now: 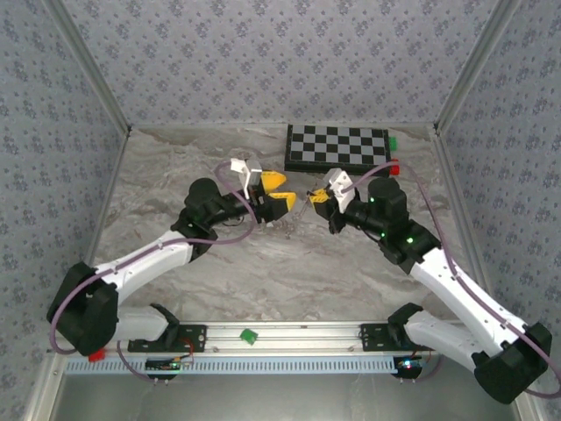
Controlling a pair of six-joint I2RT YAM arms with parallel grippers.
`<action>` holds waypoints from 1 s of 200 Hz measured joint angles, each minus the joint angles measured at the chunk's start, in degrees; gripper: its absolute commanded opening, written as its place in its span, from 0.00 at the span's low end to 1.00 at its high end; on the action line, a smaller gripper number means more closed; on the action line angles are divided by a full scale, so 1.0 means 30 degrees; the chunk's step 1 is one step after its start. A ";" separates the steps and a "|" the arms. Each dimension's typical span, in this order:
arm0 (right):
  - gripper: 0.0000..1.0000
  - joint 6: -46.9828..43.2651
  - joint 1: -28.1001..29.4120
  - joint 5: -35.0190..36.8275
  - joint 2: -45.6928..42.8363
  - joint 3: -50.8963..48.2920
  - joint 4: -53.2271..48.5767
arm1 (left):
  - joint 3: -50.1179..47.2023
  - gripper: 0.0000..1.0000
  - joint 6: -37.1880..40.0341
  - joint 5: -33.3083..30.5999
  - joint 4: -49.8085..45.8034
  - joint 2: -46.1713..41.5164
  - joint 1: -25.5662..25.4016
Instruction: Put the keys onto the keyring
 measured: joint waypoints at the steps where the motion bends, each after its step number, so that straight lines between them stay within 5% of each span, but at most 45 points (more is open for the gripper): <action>1: 0.00 -0.0015 0.0000 0.0000 0.0036 0.0000 0.0007 | -0.0007 0.85 0.0007 -0.0044 -0.0022 -0.0029 0.0007; 30: 0.00 -0.0036 0.0000 0.0022 0.2390 0.0022 0.0590 | -0.0415 0.99 0.0612 -0.1996 -0.0787 -0.1515 0.0073; 78: 0.00 0.0488 -0.0189 -0.0029 0.7767 0.1253 0.3235 | -0.1253 1.00 0.1355 -0.4371 -0.2025 -0.3665 0.0423; 163: 0.00 0.2535 -0.0903 -0.1800 1.9795 1.2415 0.5457 | -0.2091 1.00 0.2514 -0.6156 -0.3147 -0.5217 0.1005; 200: 0.00 0.2885 -0.0911 -0.1982 2.1930 1.4477 0.4736 | -0.2178 1.00 0.2725 -0.6258 -0.3286 -0.5224 0.1180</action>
